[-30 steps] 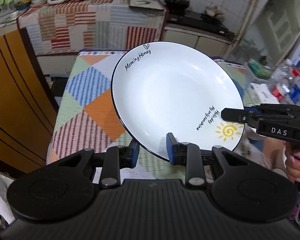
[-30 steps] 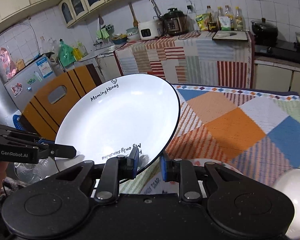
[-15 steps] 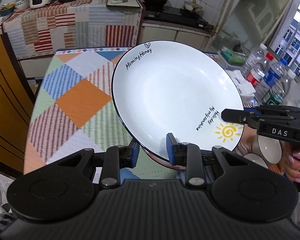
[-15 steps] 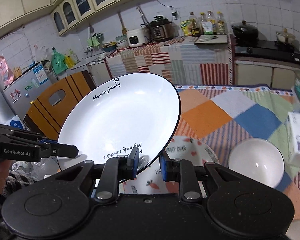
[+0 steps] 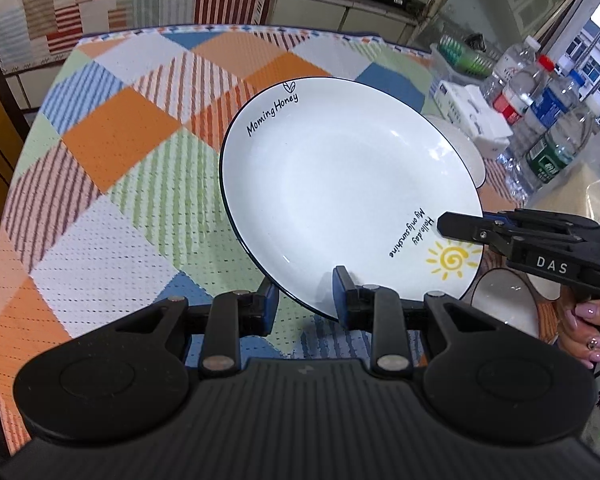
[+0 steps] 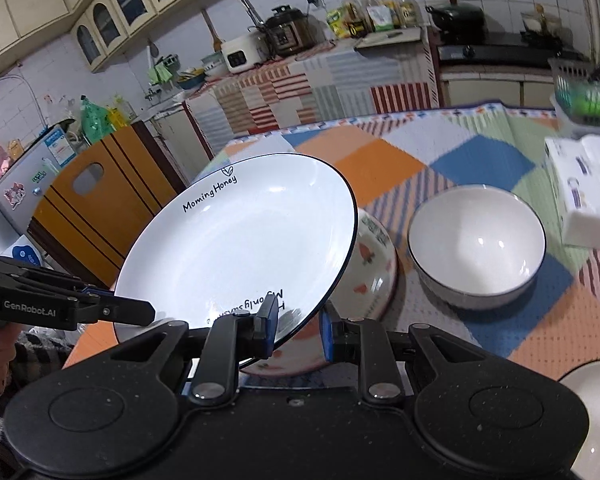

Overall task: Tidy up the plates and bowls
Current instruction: 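Lower the white plate onto the bunny plate stack with both grippers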

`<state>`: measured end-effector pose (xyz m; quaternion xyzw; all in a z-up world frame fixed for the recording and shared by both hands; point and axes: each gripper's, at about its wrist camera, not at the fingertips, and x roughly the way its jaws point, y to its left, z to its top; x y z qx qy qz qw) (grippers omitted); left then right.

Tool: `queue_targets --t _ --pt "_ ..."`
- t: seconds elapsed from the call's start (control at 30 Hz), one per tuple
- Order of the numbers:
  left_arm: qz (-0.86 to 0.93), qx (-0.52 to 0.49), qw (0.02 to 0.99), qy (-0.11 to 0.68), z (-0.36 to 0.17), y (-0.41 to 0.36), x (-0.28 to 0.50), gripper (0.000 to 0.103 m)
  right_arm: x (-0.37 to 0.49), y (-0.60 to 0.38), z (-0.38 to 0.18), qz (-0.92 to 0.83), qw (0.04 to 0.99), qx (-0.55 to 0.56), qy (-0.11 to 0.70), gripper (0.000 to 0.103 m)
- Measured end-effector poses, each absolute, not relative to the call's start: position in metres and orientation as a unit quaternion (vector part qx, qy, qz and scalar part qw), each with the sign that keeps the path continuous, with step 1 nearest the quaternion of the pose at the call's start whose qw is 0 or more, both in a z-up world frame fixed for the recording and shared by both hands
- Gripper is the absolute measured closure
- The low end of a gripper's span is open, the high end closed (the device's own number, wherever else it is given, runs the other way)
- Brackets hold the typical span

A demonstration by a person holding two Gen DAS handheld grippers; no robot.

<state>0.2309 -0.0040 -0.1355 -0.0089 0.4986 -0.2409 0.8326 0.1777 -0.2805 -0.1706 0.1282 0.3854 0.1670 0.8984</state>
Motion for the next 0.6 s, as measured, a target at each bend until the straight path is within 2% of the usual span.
queue_targets --t 0.6 --pt "-0.241 -0.022 0.794 0.558 -0.174 -0.022 0.273 0.075 0.207 -0.280 -0.195 0.114 0.884 0.101 0.442 0.076"
